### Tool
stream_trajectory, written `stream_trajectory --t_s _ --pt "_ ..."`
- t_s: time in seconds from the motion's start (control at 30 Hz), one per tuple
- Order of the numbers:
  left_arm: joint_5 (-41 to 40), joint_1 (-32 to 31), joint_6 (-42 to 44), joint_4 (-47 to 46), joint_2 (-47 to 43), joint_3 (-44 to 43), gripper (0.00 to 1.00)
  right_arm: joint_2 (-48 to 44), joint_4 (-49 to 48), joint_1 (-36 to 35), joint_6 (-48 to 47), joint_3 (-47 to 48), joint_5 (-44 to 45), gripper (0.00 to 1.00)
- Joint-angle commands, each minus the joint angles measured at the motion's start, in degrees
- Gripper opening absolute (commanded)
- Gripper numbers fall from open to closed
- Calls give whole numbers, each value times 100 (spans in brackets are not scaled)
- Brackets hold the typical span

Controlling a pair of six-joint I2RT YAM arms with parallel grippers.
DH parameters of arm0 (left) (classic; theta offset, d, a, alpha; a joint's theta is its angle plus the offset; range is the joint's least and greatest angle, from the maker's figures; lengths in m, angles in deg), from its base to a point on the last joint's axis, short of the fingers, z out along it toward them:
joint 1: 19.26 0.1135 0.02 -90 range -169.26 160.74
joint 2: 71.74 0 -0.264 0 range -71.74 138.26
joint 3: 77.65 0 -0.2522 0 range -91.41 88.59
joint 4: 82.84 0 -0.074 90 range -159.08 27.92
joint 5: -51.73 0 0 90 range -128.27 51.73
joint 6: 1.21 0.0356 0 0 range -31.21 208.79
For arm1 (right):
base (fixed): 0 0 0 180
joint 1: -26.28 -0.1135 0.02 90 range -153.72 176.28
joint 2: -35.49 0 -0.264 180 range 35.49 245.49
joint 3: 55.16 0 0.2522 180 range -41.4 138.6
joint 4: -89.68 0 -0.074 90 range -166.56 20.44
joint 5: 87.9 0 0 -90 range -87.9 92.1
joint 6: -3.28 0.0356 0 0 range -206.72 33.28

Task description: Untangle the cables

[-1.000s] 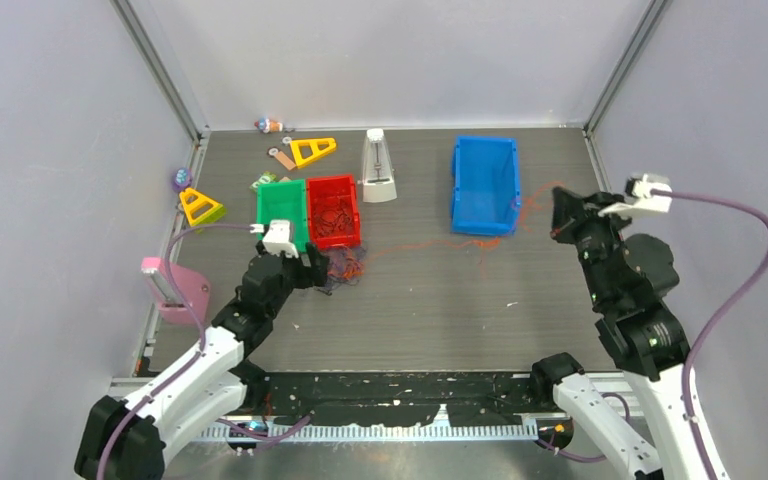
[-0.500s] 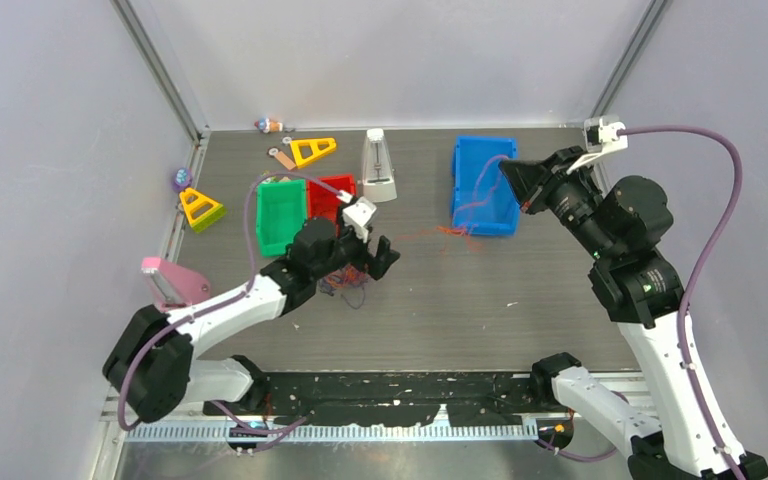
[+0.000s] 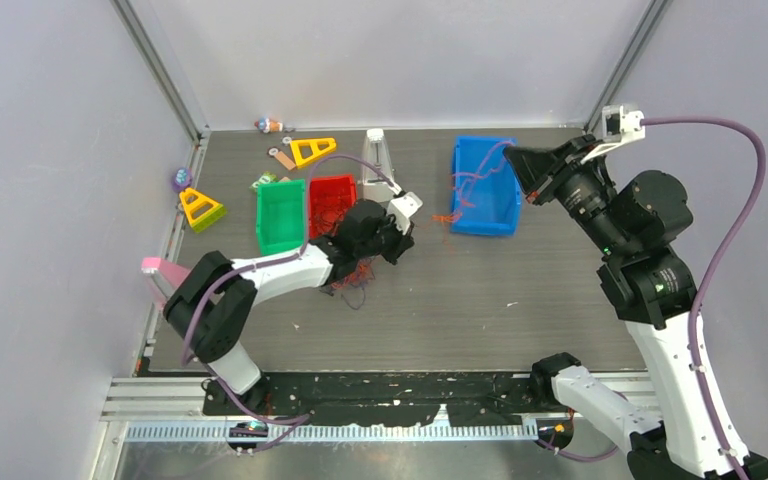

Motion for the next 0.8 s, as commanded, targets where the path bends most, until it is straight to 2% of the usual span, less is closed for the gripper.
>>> stream_trajectory --t_s 0.0,0.03,0.07,0.1,0.13,0.23,0.33,0.43,0.57,0.67,0.77 --pt "-1054 1 -146 104 -218 -105 0 -202 29 8 -69 177 755 5" --pt "-1291 37 -247 -45 -379 111 0 -246 106 11 -82 85 1493 5" --pt "-1381 105 -376 -214 -562 329 0 -342 267 10 -71 10 1855 5" --pt "-1369 201 -552 -317 -761 529 0 -404 344 9 -26 -179 2678 5" --pt "-1333 324 -770 -318 -928 690 0 -533 474 14 14 -297 3097 5" --pt "-1058 898 -1579 118 -1342 987 0 -868 642 24 189 -887 4757 5" --pt "-1002 1665 -2447 485 -1741 1439 0 -1375 638 39 220 -1257 5654 5" --pt "-833 2244 -2910 319 -2052 2133 0 -1740 564 52 155 -1470 6384 5" --pt "-999 2379 -2931 351 -2182 2354 0 -1896 397 53 104 -1569 6517 5" --pt "-662 2380 -2859 -29 -2294 2474 0 -1679 213 53 -203 -1505 5535 5" --pt "-247 2373 -2662 -262 -2443 2504 0 -896 608 55 -192 -1046 4850 5"
